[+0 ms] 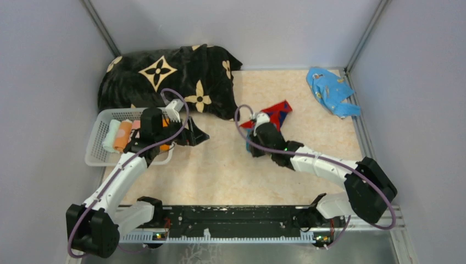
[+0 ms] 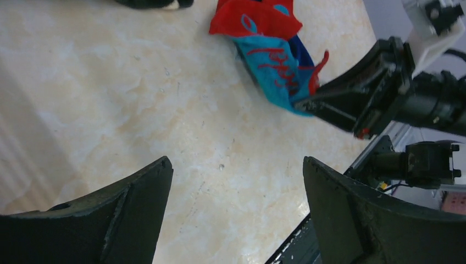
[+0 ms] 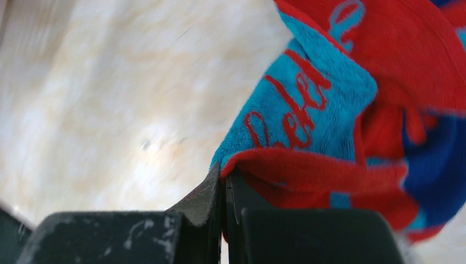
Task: Roll the towels
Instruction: Move the towel to the center of the board, then flatten out the towel at the center of the board.
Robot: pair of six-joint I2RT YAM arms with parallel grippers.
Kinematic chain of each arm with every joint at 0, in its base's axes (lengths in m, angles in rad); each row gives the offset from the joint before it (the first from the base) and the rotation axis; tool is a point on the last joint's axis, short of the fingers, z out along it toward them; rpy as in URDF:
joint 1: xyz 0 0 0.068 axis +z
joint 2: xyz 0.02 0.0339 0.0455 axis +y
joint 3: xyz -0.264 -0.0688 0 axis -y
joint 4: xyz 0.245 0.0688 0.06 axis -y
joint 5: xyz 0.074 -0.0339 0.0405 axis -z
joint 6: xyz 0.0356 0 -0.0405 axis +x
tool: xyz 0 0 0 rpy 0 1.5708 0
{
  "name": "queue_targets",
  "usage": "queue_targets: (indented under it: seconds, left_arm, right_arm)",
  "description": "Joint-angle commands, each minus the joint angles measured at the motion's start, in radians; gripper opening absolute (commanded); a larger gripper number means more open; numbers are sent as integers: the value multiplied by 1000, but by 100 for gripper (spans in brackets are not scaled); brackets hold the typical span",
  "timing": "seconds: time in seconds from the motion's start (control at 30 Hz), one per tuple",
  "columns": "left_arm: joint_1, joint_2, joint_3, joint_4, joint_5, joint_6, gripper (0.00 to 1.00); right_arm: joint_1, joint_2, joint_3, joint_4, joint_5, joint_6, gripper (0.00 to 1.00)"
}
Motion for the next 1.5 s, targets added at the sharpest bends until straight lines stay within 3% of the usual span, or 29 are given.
queue_targets:
  seconds: [0.0, 0.17, 0.33, 0.5, 0.7, 1.0, 1.17, 1.37, 1.47]
  left_arm:
    - [-61, 1, -64, 89, -26, -98, 92]
    - [-125, 7, -111, 115, -69, -127, 91]
    - [-198, 40, -118, 128, -122, -143, 91]
    - [-311, 144, -73, 160, -176, -147, 90]
    - [-540, 337, 122, 80, -350, -81, 86]
    - [-841, 637, 426, -140, -663, 60, 75]
    - [-916, 784, 527, -196, -711, 81, 57]
    - [-939, 874, 590, -240, -723, 86, 46]
    - [-945, 893, 597, -268, -711, 75, 45]
  right_arm:
    - [186, -31, -3, -39, 16, 16, 5]
    - [315, 52, 138, -120, -85, -93, 30]
    - [272, -47, 145, -205, -42, -110, 50]
    - [103, -184, 105, -282, -7, -100, 55]
    - [-145, -277, 36, -309, -1, -16, 57]
    - [-301, -307, -55, -284, -22, 88, 63]
    - [-343, -309, -86, -270, -24, 105, 63]
    - [-368, -319, -107, -271, -8, 103, 63]
    - [-372, -319, -107, -270, -6, 104, 63]
